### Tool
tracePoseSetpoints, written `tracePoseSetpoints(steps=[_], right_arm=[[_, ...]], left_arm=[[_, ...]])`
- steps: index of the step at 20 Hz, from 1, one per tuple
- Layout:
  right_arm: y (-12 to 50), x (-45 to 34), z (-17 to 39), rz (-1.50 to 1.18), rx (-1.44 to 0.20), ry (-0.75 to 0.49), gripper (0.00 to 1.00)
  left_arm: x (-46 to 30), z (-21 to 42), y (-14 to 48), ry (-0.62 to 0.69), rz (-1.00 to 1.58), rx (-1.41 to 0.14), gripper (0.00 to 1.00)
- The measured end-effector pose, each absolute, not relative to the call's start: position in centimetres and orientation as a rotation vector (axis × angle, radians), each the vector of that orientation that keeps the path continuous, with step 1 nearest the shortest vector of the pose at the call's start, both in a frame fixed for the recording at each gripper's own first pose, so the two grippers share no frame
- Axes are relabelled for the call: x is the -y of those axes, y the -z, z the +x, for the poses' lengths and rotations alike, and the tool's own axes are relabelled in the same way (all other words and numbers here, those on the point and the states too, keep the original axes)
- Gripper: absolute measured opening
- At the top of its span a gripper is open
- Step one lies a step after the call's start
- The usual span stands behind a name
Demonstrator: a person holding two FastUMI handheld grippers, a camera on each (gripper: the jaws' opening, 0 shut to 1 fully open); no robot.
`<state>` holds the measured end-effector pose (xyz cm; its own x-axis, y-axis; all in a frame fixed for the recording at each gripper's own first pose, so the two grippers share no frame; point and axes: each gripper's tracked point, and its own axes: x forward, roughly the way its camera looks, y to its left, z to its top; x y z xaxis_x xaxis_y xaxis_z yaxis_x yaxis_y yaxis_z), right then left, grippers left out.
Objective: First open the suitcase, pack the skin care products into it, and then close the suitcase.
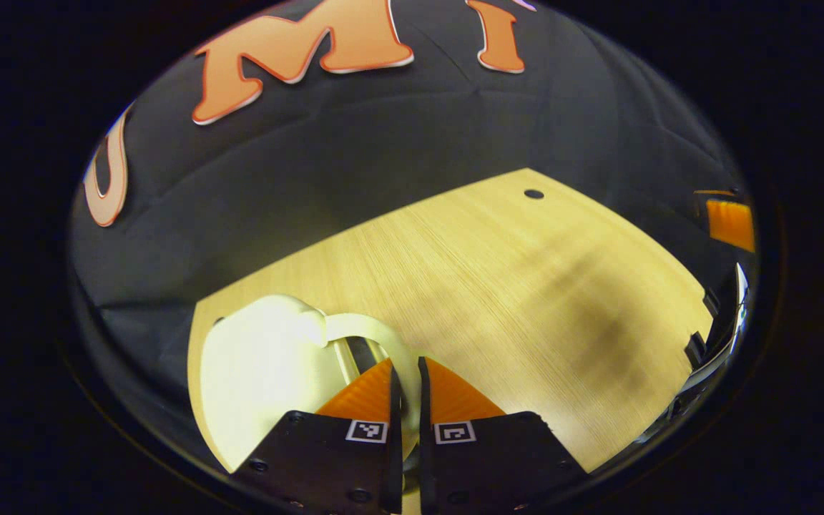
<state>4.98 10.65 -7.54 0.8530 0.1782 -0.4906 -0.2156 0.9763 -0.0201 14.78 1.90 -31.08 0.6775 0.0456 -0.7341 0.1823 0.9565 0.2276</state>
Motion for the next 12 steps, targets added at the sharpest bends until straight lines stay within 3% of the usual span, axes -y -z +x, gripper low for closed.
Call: tracePoseSetpoints(steps=[3,7,10,12], right_arm=[[8.0,-9.0,5.0,-0.065,-0.521,-0.195,0.95],[8.9,-7.8,4.7,-0.08,-0.533,-0.188,0.95],[9.2,-7.8,4.4,-0.105,-0.53,-0.202,0.96],[9.6,-8.5,4.1,-0.103,-0.538,-0.224,0.96]], left_arm=[[-0.7,15.5,34.5,0.055,0.312,-0.897,0.1],[0.5,17.5,34.7,0.029,0.378,-0.906,0.11],[-0.2,17.6,35.5,0.013,0.335,-0.897,0.25],[-0.9,17.3,34.6,-0.02,0.339,-0.885,0.29]])
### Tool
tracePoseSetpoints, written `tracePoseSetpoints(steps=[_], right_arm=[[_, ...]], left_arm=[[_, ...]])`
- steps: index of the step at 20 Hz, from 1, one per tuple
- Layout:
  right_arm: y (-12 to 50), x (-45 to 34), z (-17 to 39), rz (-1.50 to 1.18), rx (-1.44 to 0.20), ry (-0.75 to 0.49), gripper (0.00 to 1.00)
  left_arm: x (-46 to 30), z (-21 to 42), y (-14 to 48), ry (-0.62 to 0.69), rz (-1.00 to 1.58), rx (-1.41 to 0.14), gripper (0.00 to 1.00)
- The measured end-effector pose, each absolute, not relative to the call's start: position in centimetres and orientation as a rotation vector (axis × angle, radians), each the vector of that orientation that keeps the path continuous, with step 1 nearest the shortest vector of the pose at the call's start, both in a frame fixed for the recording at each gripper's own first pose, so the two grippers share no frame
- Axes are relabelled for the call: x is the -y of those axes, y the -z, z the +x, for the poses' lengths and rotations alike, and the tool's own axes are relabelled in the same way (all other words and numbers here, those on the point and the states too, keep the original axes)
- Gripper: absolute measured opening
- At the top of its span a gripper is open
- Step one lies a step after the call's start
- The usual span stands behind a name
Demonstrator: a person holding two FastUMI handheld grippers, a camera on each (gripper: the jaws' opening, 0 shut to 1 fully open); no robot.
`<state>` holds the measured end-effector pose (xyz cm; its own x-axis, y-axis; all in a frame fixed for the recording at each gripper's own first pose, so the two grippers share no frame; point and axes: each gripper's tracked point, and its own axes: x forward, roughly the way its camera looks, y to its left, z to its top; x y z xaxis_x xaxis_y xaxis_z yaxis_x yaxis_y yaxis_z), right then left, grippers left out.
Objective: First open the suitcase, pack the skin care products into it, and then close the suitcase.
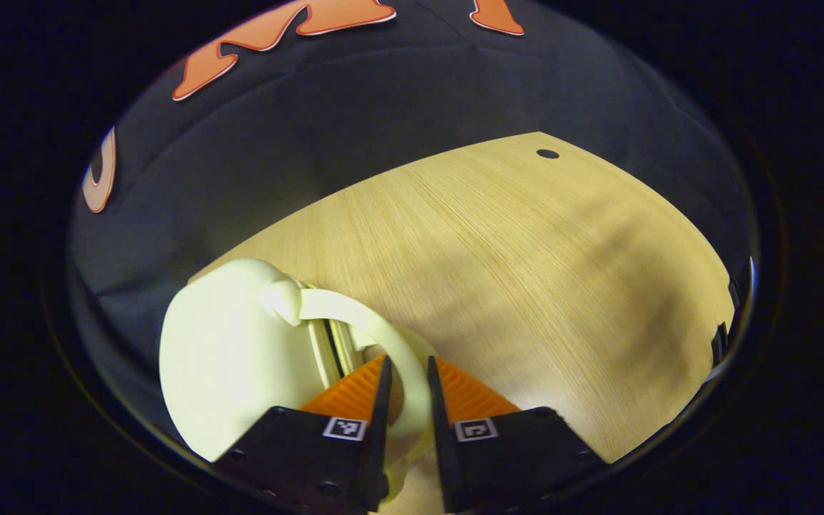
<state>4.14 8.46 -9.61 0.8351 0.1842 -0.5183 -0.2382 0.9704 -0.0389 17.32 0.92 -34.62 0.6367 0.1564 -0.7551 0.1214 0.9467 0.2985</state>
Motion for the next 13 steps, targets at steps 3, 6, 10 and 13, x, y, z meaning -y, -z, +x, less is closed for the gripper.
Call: tracePoseSetpoints(steps=[3,6,10,13], right_arm=[[10.2,-9.4,3.9,-0.119,-0.548,-0.264,0.96],[10.3,-10.4,3.6,-0.139,-0.547,-0.296,0.95],[8.8,-11.4,3.4,-0.143,-0.501,-0.286,0.96],[5.8,-12.4,3.2,-0.127,-0.398,-0.267,0.96]], left_arm=[[1.9,16.9,32.3,0.026,0.255,-0.85,0.82],[1.6,16.6,28.6,-0.041,0.27,-0.747,0.99],[1.8,15.2,19.0,-0.114,0.199,-0.528,0.98],[0.3,14.5,11.8,-0.143,0.16,-0.351,0.98]])
